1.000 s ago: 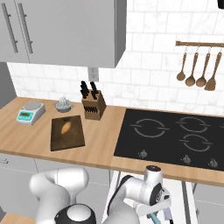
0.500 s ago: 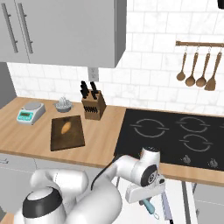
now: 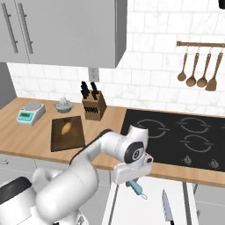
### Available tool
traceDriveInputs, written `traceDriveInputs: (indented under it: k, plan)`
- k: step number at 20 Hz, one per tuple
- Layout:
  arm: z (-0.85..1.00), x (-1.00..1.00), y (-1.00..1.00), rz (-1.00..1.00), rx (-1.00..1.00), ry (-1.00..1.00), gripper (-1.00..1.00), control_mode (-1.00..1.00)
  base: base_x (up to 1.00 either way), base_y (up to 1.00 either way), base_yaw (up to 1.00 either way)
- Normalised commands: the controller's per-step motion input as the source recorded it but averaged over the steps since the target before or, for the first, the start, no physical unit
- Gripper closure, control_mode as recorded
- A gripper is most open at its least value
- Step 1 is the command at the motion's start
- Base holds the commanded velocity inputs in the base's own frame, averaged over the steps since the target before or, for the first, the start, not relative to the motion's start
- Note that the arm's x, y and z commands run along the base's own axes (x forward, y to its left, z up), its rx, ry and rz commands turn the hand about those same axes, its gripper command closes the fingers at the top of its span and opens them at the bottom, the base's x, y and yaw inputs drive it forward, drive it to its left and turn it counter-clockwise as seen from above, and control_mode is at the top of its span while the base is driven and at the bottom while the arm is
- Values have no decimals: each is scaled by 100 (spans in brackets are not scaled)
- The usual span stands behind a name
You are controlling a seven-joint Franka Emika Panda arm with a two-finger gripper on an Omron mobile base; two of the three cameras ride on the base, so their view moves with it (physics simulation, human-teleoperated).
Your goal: Place the appropriate cutting tool for cutting the potato skin on the cutting board.
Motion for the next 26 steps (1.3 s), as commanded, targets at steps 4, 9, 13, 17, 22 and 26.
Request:
traceDriveInputs:
  k: [4, 9, 13, 17, 22, 26]
  plan:
    - [21, 39, 84, 7, 0, 11, 100, -100, 0, 0, 0]
    - [2, 54, 73, 8, 0, 4, 100, -100, 0, 0, 0]
    - [0, 64, 65, 6, 0, 0, 100, -100, 0, 0, 0]
    - [0, 64, 63, 1, 0, 0, 100, -100, 0, 0, 0]
    - [0, 65, 59, 1, 0, 0, 100, -100, 0, 0, 0]
    - [1, 68, 63, 5, 0, 0, 100, -100, 0, 0, 0]
